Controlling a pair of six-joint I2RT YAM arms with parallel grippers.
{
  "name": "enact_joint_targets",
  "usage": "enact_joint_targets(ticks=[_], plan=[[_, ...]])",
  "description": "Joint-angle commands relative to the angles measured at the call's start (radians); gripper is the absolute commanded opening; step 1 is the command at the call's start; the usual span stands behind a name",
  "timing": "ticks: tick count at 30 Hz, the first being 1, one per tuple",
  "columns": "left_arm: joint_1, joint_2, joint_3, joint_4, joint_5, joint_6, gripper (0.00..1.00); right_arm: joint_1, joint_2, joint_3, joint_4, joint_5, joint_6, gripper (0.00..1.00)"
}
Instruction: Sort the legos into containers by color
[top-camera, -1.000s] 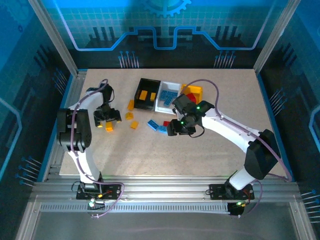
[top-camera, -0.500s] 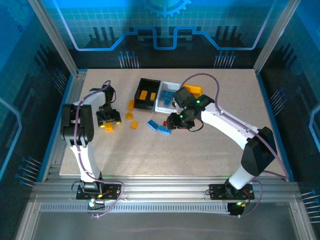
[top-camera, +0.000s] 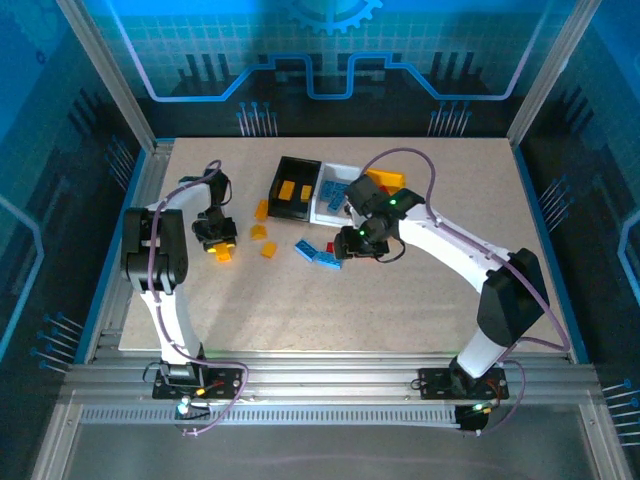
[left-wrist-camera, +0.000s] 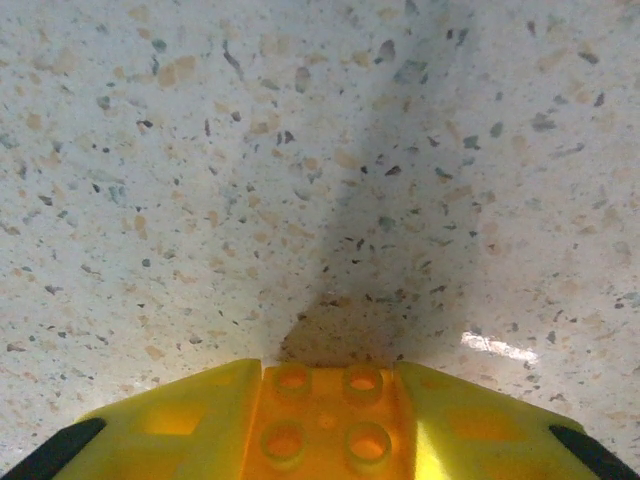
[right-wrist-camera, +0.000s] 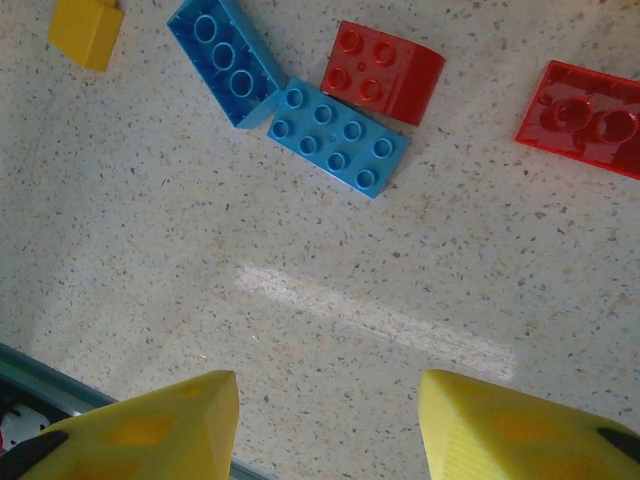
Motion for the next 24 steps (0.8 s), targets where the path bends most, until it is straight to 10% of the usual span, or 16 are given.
enact_joint_targets(ticks=[1,13,24], plan=[[0.008,-0.068,-0.024,-0.034,0.059,-0.036,0.36,-0.032,-0.044,-0.019,-0.007,0.003,-0.018,0.52],[-0.033,-0.236,0.098,0.188,0.457,-0.376,0.35,-0.137,-0.164,-0.182,0.044,-0.032,-0.005,0.52],[-0.184,0.1,0.508,0.248,0.383,-0.501,0.35,-0.156,-0.215,-0.235,0.031,-0.009,0.013,0.53]])
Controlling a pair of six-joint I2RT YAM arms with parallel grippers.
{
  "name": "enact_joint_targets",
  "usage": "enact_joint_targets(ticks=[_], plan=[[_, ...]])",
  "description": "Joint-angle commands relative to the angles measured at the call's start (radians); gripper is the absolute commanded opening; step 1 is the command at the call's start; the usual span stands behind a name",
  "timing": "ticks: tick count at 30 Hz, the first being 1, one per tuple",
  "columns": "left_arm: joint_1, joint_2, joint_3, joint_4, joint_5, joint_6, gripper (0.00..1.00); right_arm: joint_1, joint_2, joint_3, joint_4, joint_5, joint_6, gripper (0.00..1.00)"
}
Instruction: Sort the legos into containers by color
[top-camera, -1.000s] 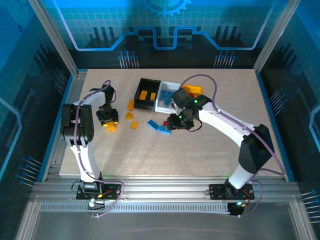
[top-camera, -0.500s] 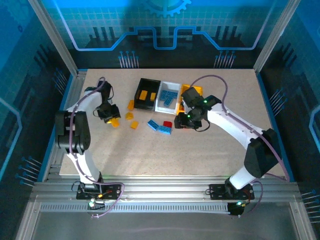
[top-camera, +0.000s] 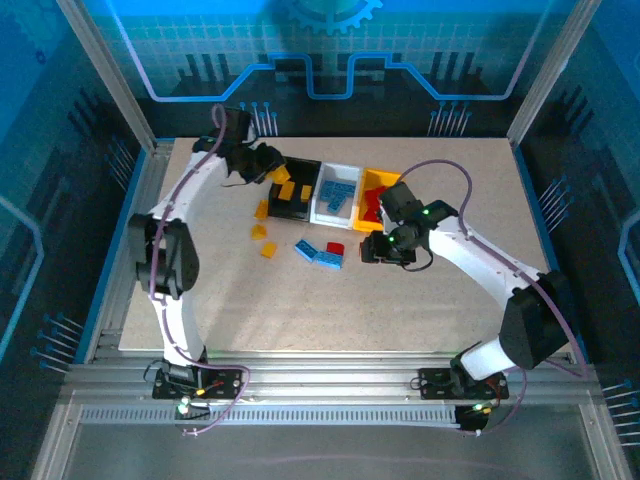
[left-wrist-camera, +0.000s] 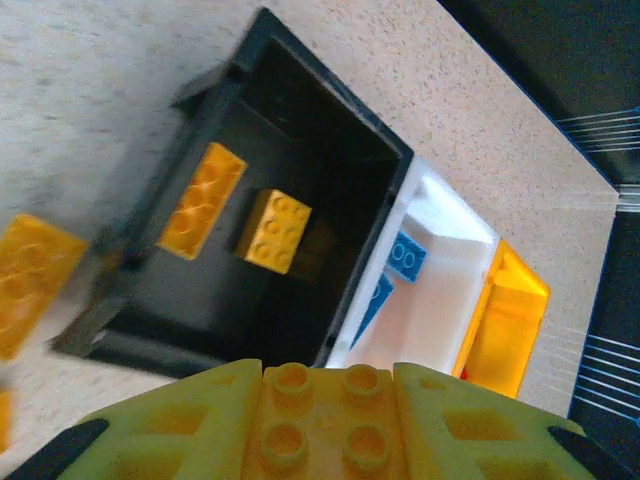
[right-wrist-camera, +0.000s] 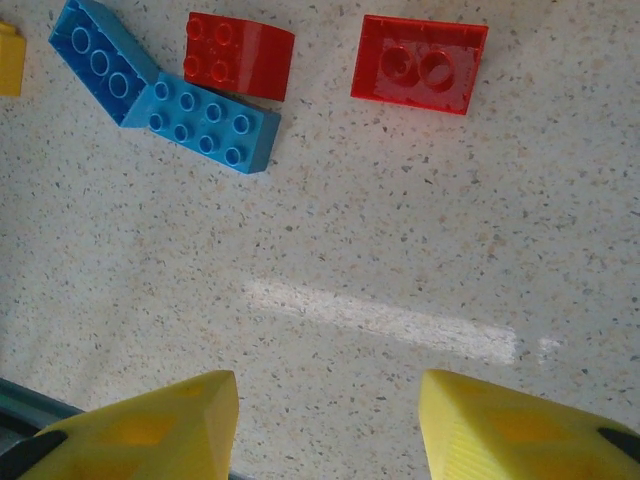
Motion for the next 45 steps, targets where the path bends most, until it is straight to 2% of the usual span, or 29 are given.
enact_joint_targets(ticks=[1,11,14,19,25,29,35,40,45], plan=[[-0.015,0.107,0.086,-0.001,-0.014,-0.066,0.35,-0.018,-0.041,-0.019,-0.022,0.019,0.013,0.53],[-0.044,0.286,0.284,-0.053,-0.069,-0.062,0.35,-0.04,-0.085,-0.067,-0.057,0.061,0.002,0.56],[-0.047,0.316,0.325,-0.073,-0.066,-0.058,0.4,-0.043,-0.075,-0.074,-0.05,0.059,0.003,0.57],[-0.049,0.319,0.331,-0.079,-0.063,-0.053,0.44,-0.044,-0.027,-0.061,-0.032,0.062,0.003,0.6],[-0.053,0.277,0.306,-0.097,-0.055,-0.032,0.52,-0.042,0.114,0.022,-0.014,0.074,-0.028,0.66],[-0.059,0.177,0.196,-0.081,-0.045,-0.015,0.55,-0.035,0.239,0.124,-0.028,0.091,-0.06,0.73],[-0.059,-0.062,-0.077,-0.052,-0.056,0.04,0.63,-0.032,0.403,0.267,-0.06,0.143,-0.081,0.79],[-0.044,-0.258,-0.306,-0.044,-0.077,0.07,0.72,-0.032,0.509,0.361,-0.08,0.163,-0.074,0.8],[-0.007,-0.407,-0.497,-0.012,-0.045,0.021,0.76,-0.023,0.582,0.417,-0.09,0.207,-0.035,0.79]])
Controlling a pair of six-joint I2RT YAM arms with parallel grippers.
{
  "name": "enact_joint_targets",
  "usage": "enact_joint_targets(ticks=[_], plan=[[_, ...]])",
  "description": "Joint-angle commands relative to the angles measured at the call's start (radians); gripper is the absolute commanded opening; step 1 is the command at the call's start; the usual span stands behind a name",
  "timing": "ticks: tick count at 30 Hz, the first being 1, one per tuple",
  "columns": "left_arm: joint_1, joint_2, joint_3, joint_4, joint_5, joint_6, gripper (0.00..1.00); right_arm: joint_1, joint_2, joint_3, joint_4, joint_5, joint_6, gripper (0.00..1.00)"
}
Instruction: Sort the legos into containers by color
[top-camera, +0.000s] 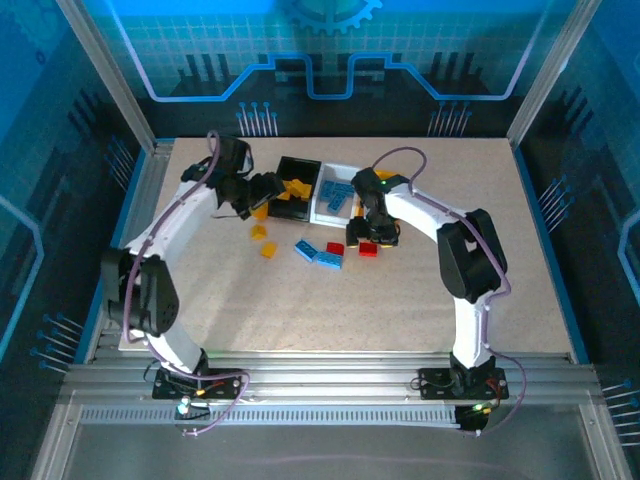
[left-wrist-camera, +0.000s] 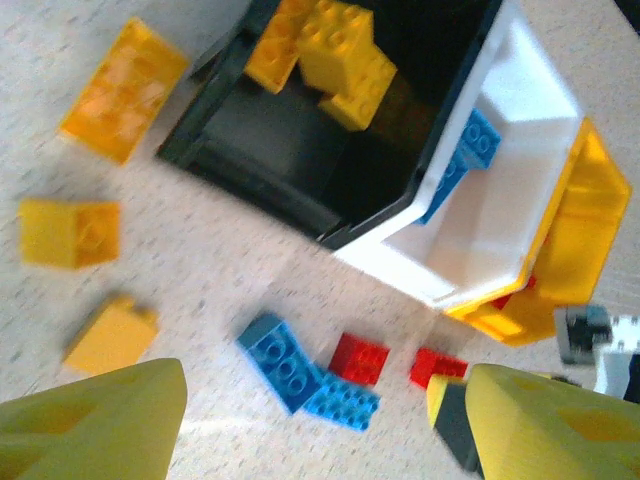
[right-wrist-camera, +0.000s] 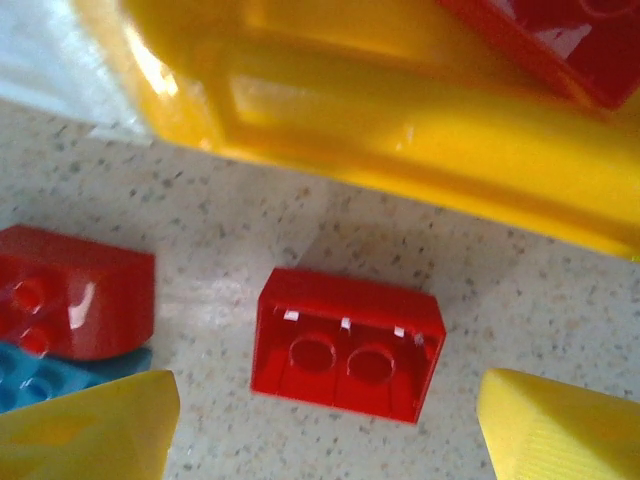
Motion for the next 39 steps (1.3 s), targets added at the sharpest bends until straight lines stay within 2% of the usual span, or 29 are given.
enact_joint_targets(ticks=[1,10,17,23,25,27,34,39], plan=[[0.029,-0.064,-0.098,0.016,0.017,-0.012,0.76,0.008,0.046,0.051,-0.044,0.06,0.035,0.79],[0.036,-0.133,-0.144,-0.016,0.025,0.007,0.82,0.014,0.125,0.098,-0.056,0.096,0.064,0.76],[0.037,-0.125,-0.146,-0.028,0.032,0.021,0.85,0.013,0.142,0.092,-0.043,0.083,0.069,0.63],[0.038,-0.103,-0.14,-0.013,0.037,0.014,0.88,0.015,0.088,0.065,-0.039,0.082,0.046,0.48],[0.038,-0.09,-0.136,-0.012,0.039,0.012,0.91,0.014,0.059,0.057,-0.043,0.075,0.04,0.46],[0.038,-0.075,-0.13,-0.014,0.04,0.013,0.99,0.014,0.027,0.053,-0.047,0.065,0.038,0.46],[0.038,-0.056,-0.142,-0.032,0.032,0.019,0.99,-0.009,-0.064,0.124,-0.08,0.031,0.024,0.46],[0.038,-0.05,-0.14,-0.068,0.043,0.028,0.99,-0.067,-0.041,0.262,-0.109,-0.001,0.011,0.46]])
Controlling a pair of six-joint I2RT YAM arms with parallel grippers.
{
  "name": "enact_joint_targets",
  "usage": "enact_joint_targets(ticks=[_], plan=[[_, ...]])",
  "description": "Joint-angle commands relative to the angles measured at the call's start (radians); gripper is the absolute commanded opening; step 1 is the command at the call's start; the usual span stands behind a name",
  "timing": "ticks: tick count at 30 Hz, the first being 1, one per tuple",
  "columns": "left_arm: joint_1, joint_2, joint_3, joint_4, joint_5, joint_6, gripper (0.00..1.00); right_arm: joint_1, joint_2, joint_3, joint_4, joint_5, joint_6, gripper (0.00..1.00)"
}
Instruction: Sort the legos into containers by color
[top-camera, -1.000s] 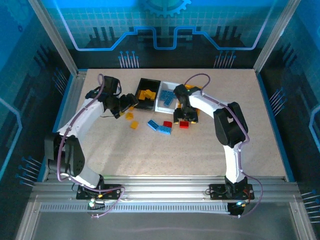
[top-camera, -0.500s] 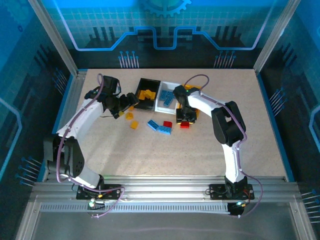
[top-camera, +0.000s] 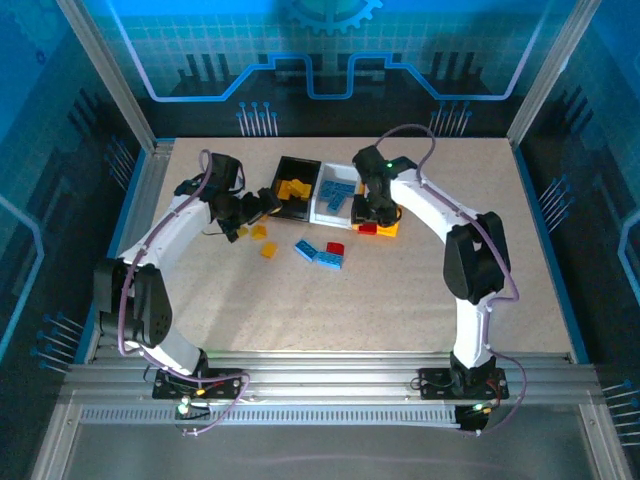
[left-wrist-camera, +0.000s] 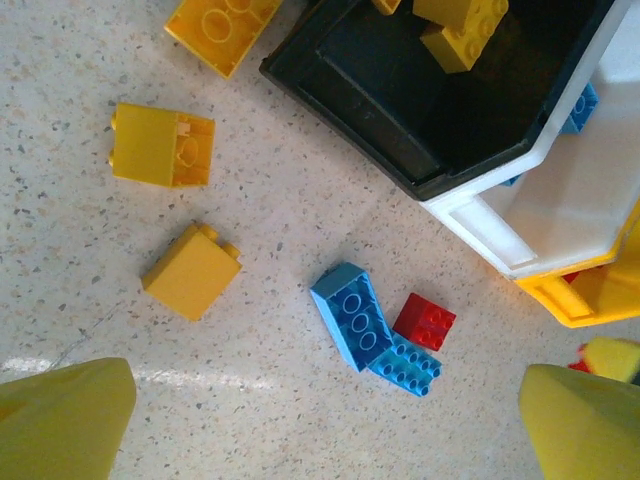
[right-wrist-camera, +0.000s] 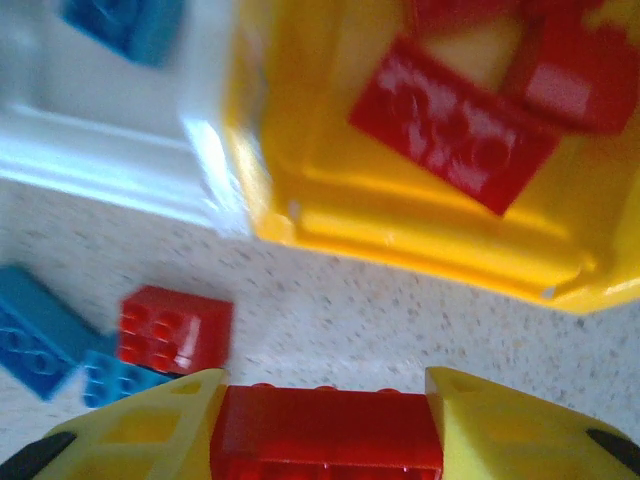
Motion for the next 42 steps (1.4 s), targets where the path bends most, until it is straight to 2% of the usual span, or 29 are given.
enact_joint_targets(ticks=[1,10,16,19,28,34,42], plan=[[0.007,0.007,0.0,-0.057,0.03,0.031,0.99,-0.059,0.006,0.107,-0.044,-0.03,-0.018,0.46],[0.007,-0.021,-0.012,-0.118,0.024,0.085,0.99,-0.162,0.245,0.451,-0.115,-0.036,-0.038,0.46],[0.009,-0.034,0.002,-0.158,-0.033,0.144,0.99,-0.199,0.377,0.534,-0.137,-0.049,-0.038,0.47],[0.02,-0.003,0.033,-0.185,-0.052,0.177,0.99,-0.199,0.393,0.524,-0.134,-0.053,-0.039,0.48],[0.04,0.165,0.157,-0.239,-0.116,0.289,0.99,-0.195,0.303,0.449,-0.118,-0.068,-0.038,0.66],[0.036,0.242,0.181,-0.236,-0.12,0.304,0.96,-0.183,0.178,0.357,-0.111,-0.079,-0.028,0.69],[0.031,0.302,0.165,-0.214,-0.147,0.303,0.89,-0.122,-0.047,0.086,-0.034,-0.104,0.015,0.7]])
